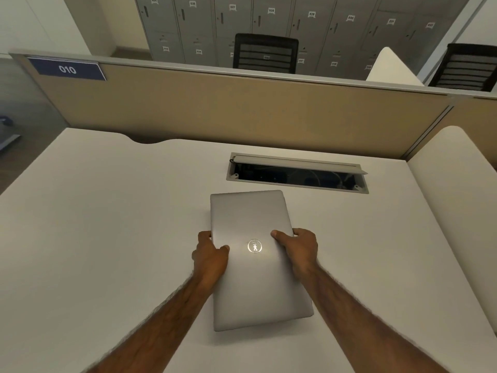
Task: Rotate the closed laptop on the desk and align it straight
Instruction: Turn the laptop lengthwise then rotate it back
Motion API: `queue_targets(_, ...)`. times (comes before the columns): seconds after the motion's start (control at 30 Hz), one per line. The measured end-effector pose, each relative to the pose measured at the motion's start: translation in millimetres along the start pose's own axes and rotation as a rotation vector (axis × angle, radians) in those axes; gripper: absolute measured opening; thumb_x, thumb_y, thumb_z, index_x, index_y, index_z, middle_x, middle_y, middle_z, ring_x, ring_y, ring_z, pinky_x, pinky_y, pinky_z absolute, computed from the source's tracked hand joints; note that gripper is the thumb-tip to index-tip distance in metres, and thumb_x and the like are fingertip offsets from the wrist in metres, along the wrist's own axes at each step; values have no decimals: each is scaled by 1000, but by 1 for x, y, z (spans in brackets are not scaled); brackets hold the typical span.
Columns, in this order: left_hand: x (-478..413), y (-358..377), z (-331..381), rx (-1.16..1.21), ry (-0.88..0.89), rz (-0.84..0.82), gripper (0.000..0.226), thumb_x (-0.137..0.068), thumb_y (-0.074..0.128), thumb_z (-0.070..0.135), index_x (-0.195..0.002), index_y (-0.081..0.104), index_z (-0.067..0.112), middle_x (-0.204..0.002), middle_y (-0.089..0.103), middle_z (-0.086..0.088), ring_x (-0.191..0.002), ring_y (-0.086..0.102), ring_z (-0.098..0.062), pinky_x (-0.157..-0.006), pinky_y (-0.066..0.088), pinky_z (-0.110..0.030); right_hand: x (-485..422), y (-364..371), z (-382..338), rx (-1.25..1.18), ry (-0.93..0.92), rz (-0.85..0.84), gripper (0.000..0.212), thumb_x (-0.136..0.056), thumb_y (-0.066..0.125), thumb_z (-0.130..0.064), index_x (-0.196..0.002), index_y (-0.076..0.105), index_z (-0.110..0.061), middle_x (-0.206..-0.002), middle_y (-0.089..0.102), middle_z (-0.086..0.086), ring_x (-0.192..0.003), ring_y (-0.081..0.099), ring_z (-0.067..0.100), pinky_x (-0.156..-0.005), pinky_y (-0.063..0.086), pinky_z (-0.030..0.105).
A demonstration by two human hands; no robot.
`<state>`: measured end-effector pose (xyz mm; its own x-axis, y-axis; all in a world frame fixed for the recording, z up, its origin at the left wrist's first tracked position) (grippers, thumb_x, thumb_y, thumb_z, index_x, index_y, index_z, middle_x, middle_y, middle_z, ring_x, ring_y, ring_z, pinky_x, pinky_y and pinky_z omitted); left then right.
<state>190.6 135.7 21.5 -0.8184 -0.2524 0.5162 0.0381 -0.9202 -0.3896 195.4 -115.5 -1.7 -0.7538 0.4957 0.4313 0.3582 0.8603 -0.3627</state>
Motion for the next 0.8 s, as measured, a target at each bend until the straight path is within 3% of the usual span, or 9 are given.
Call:
queue_targets(0.23, 30, 10, -16, 217, -128, 9, 65, -77, 64, 21, -137, 43, 7, -132, 61, -17, -124, 60, -40, -106, 52, -54, -29, 11, -31, 167, -60, -186, 34, -58, 92, -37, -75, 78, -12, -68, 78, 3, -62, 74, 22, -59, 58, 33)
queue_targets(0.37, 44, 18, -31, 388, -248, 95, 48, -83, 70, 11, -122, 43, 8, -124, 63, -16, -117, 64, -41, -104, 54, -53, -42, 29, -52, 338, -91, -326, 31, -66, 92, -33, -85, 79, -12, -77, 77, 3, -63, 70, 16, -56, 53, 25)
queue_targets(0.47, 54, 29, -43, 493, -322, 100, 45, -85, 69, 8, -121, 41, 6, -111, 60, -7, -108, 63, -36, -104, 55, -52, -49, 46, -63, 419, -131, -392, 37, -69, 91, -29, -95, 79, -6, -84, 77, 6, -66, 67, 14, -59, 50, 26)
queue_targets(0.6, 63, 38, -55, 551, -380, 93, 43, -87, 69, 7, -118, 39, 4, -98, 56, -4, -88, 57, -26, -90, 53, -40, -56, 67, -69, 510, -177, -479, 40, -73, 90, -30, -106, 78, -9, -82, 69, -4, -72, 64, 10, -61, 50, 23)
queue_targets(0.8, 65, 43, -60, 587, -405, 66, 40, -89, 69, 8, -115, 40, 5, -95, 53, -3, -80, 52, -22, -77, 45, -31, -67, 79, -61, 579, -180, -534, 44, -76, 88, -33, -110, 78, -8, -96, 72, 3, -78, 64, 12, -62, 49, 22)
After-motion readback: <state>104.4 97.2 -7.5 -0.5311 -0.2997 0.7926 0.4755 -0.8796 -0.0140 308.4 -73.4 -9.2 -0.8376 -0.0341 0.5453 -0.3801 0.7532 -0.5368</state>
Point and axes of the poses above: each hand's wrist, its own x-axis away from the middle knuckle, its own y-axis out of the palm, z = x × y, the point moved 6 cm from there along -x, towards the middle knuckle
